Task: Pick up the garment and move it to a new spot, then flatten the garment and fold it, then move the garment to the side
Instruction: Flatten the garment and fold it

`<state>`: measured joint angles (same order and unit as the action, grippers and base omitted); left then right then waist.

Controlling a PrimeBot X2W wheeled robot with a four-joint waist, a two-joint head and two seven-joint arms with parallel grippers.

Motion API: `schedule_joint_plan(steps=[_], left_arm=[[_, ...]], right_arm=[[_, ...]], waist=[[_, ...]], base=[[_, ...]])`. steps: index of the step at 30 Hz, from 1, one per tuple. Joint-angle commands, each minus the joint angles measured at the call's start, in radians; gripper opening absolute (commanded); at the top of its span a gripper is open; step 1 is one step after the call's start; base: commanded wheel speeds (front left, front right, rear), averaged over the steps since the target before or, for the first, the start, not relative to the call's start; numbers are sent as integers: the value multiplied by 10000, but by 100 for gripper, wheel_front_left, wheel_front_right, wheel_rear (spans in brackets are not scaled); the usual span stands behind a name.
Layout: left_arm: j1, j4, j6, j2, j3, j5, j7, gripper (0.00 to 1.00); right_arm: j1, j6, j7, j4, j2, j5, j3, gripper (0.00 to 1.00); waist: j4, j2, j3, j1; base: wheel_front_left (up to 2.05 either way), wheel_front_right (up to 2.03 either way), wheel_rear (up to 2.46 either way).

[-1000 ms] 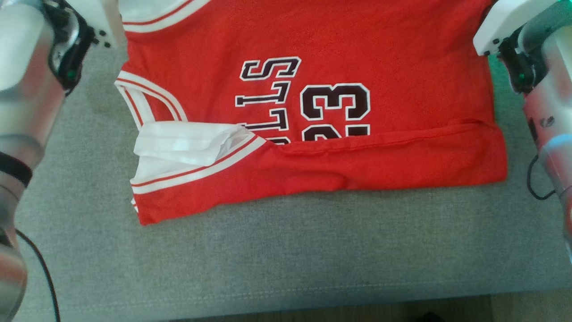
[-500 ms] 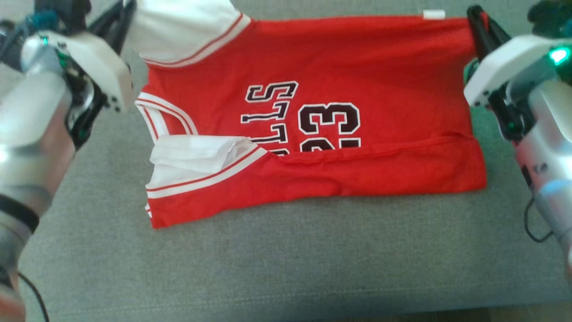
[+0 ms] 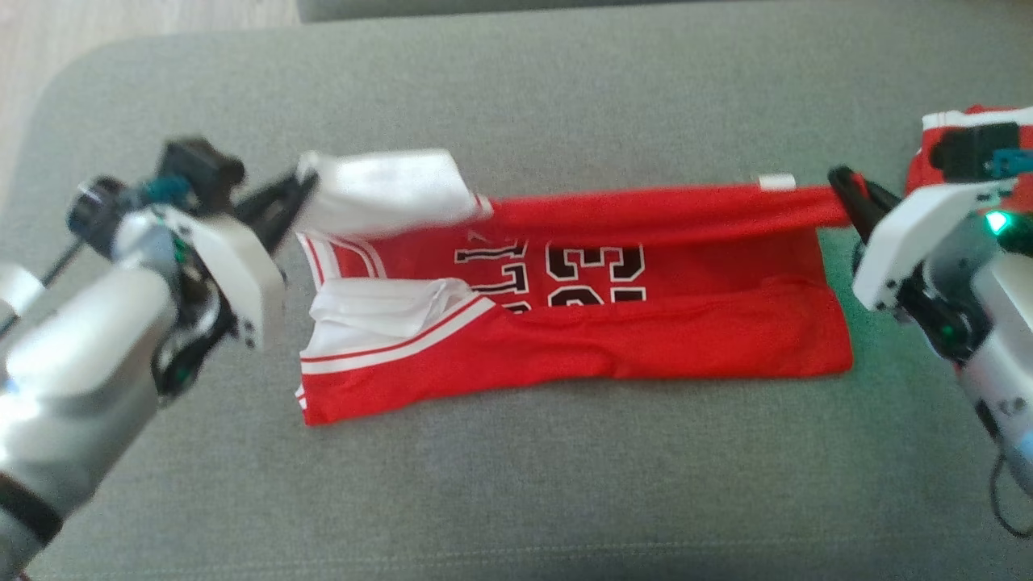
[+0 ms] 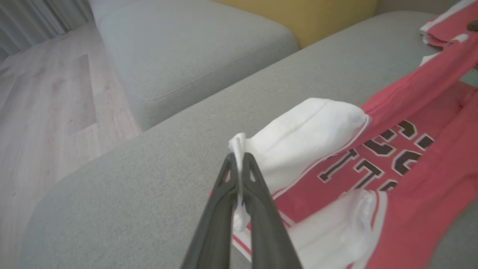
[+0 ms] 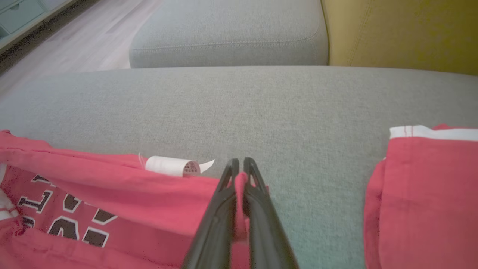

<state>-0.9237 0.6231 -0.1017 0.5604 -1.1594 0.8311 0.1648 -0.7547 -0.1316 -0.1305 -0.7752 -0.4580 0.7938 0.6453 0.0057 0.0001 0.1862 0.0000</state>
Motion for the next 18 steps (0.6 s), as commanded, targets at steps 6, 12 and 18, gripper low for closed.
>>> schedule_joint_plan(steps=[6,12,18], left_arm=[[436,-2260,696,1373,-38,-41,-807,0],[1121,-3679,1112,1966,-403,-12,-1453,0],[1449,-3932,1245,2045,-648,-201,-1675,0]], right_arm=[[664,9,-1062,919,-876,461,163,0],[1182,9,-2031,1541,-1160,579,269,0],[1567,9,-2893,1938,-1266,725,298,0]], waist=[[127,-1,-497,0],[125,-1,-511,0],[50,-1,-487,0]], base=[[0,0,0],[0,0,0],[0,0,0]])
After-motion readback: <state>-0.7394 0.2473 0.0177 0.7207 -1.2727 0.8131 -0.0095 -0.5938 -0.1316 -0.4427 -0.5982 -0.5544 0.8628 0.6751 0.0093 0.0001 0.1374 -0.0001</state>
